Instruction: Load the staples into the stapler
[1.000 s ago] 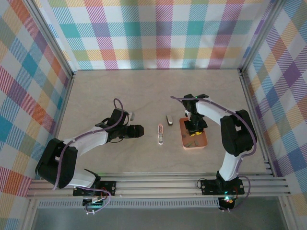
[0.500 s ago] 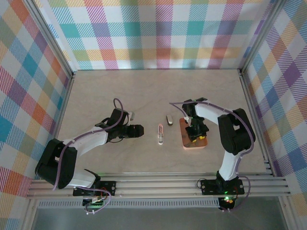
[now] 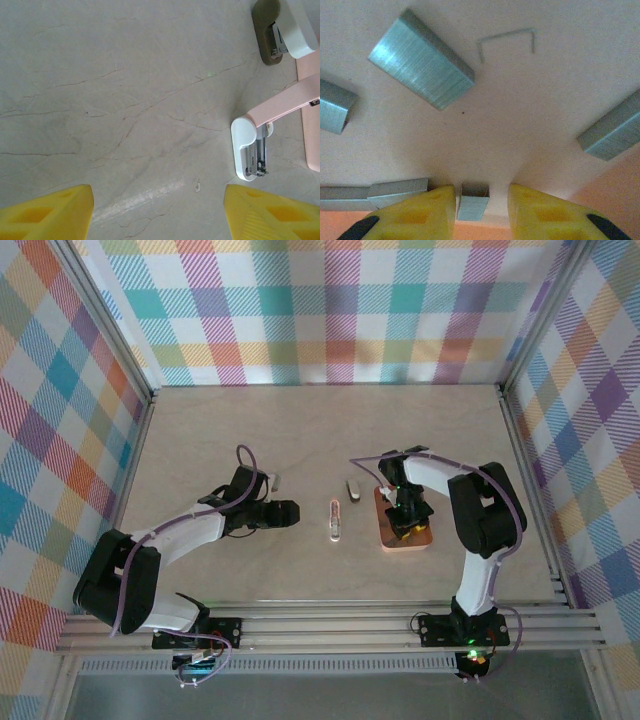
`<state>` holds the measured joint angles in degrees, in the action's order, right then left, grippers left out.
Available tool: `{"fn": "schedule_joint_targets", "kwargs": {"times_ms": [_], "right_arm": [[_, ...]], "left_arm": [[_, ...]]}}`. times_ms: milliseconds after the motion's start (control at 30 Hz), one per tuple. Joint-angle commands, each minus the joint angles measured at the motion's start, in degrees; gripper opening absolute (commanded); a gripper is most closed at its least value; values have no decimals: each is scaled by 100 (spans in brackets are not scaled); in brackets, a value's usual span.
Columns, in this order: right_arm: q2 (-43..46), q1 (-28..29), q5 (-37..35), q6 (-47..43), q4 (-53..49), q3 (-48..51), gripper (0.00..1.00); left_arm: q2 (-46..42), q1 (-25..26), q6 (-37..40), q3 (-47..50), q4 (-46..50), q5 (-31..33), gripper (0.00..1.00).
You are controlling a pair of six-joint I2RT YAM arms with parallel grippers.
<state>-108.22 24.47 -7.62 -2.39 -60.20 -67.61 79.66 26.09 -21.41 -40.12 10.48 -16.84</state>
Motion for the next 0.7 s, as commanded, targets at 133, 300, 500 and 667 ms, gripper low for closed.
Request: {"fn": "schedule_joint_targets", "kwargs": {"times_ms": [133, 300, 500, 667], "right_arm": [[-295, -4, -49, -37, 528, 192, 28], [-80, -4, -54, 80, 674, 125, 24], [208, -8, 152, 143, 691, -161, 21], [518, -12, 94, 184, 659, -148, 20]], "left_arm": [[-120, -51, 29, -124, 131, 69, 70], [-143, -52, 17, -124, 138, 75, 70], [-164, -52, 25, -123, 174, 101, 70], [-190, -54, 6, -90, 148, 113, 70]]}}
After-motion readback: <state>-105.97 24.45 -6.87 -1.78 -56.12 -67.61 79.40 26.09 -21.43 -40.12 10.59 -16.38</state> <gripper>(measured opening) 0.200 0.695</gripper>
